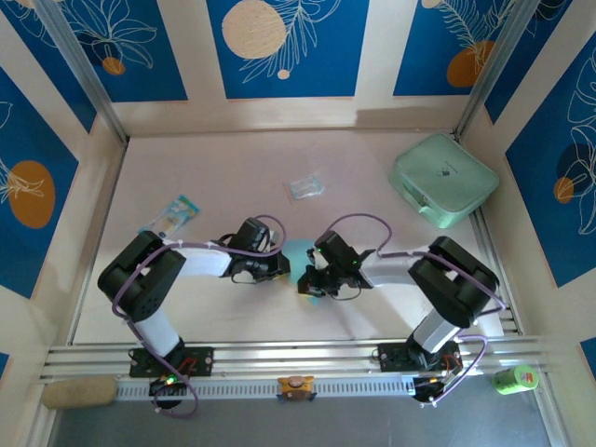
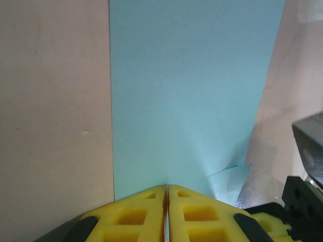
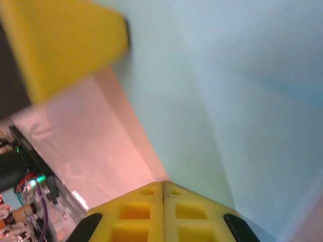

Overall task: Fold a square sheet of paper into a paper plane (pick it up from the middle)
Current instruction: Third fold the triangle at the center of the table.

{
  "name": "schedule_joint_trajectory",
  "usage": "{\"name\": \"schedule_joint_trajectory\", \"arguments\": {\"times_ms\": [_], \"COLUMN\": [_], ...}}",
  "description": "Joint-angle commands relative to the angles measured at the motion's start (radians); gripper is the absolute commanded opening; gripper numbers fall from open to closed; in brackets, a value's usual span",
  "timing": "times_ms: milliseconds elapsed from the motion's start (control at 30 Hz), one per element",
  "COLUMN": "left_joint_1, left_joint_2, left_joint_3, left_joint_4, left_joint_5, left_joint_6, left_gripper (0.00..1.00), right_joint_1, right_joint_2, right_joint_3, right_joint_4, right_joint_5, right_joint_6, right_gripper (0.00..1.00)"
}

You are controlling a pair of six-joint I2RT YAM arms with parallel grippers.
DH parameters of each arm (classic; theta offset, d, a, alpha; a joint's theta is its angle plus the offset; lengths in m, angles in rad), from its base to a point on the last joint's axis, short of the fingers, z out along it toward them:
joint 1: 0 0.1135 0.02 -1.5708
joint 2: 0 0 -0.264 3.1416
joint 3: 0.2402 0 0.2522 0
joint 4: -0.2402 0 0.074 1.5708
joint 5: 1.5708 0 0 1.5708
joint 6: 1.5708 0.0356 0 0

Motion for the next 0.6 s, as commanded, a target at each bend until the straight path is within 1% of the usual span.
{"name": "schedule_joint_trajectory", "arguments": {"times_ms": [0, 133, 267, 433, 567], "left_joint_1": [0.011, 0.016, 0.017, 0.017, 0.015], "left_joint_2": [0.027, 0.027, 0.022, 0.017, -0.010], "left_joint_3": [-0.028, -0.030, -0.037, -0.058, -0.086], "left_joint_4": [-0.027, -0.028, -0.029, 0.001, 0.038], "left_joint_5": [-0.007, -0.006, -0.001, -0.002, -0.019], "left_joint_6": [-0.009, -0.010, -0.011, -0.040, -0.095], "left_gripper": [0.10, 0.10, 0.10, 0.10, 0.10], "right_joint_1": [-0.002, -0.017, -0.027, -0.046, -0.058], "right_joint_2": [-0.090, -0.175, -0.247, -0.335, -0.327], "right_joint_3": [-0.079, -0.180, -0.217, -0.157, -0.094], "right_joint_4": [-0.075, -0.076, -0.117, -0.175, -0.214], "right_joint_5": [-0.029, -0.035, -0.013, 0.008, 0.064], "right_joint_6": [-0.034, -0.030, -0.018, -0.035, -0.045], "right_gripper": [0.03, 0.03, 0.03, 0.05, 0.09]}}
